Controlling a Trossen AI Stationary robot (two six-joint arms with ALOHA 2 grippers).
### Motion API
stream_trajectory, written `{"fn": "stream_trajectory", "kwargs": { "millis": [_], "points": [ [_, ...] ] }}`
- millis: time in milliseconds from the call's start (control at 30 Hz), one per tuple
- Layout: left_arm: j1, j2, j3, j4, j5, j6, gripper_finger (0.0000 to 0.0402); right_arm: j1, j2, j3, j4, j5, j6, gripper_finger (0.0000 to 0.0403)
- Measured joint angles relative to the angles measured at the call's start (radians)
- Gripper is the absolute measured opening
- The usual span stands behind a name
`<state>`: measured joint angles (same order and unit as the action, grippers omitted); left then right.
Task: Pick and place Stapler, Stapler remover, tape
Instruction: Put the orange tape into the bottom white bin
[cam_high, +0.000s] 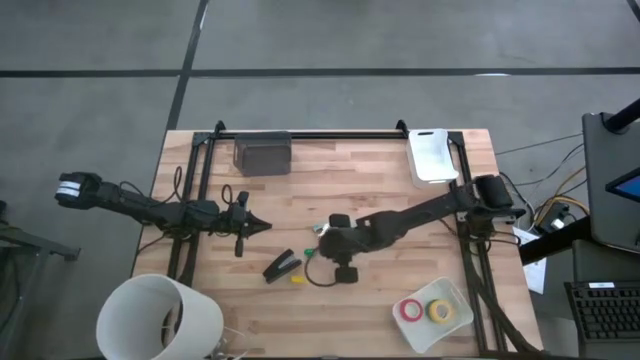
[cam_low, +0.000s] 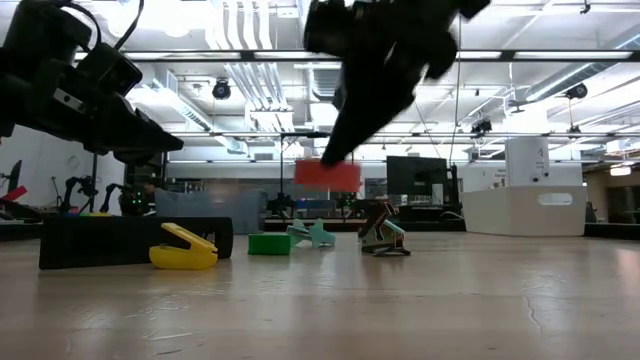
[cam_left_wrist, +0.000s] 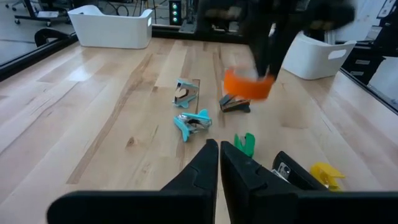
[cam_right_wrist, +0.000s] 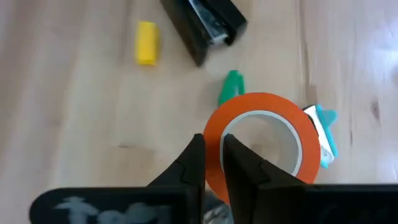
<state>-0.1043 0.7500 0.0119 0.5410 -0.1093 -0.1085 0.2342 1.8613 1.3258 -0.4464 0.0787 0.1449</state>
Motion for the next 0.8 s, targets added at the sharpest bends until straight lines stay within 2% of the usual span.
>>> {"fn": "stream_trajectory", "kwargs": {
  "millis": [267,367,633,800],
  "points": [
    [0.0,0.0,0.0,0.0,0.0,0.0,0.0019,0.153,-0.154,-0.002,-0.163,0.0,0.163,0.0033],
    [0.0,0.0,0.0,-0.003,0.0,0.0,0.0021,0.233,-0.207,-0.002,-0.234,0.044,0.253,0.0033],
    [0.0,0.0,0.0,-0.004,0.0,0.0,0.0019,0.471,-0.31,-0.006,-0.442,0.219,0.64,0.0033],
    [0.0,0.0,0.0,-0.005,0.0,0.0,0.0021,0.604,-0.327,-0.008,-0.493,0.237,0.873,0.0034]
  ]
}}
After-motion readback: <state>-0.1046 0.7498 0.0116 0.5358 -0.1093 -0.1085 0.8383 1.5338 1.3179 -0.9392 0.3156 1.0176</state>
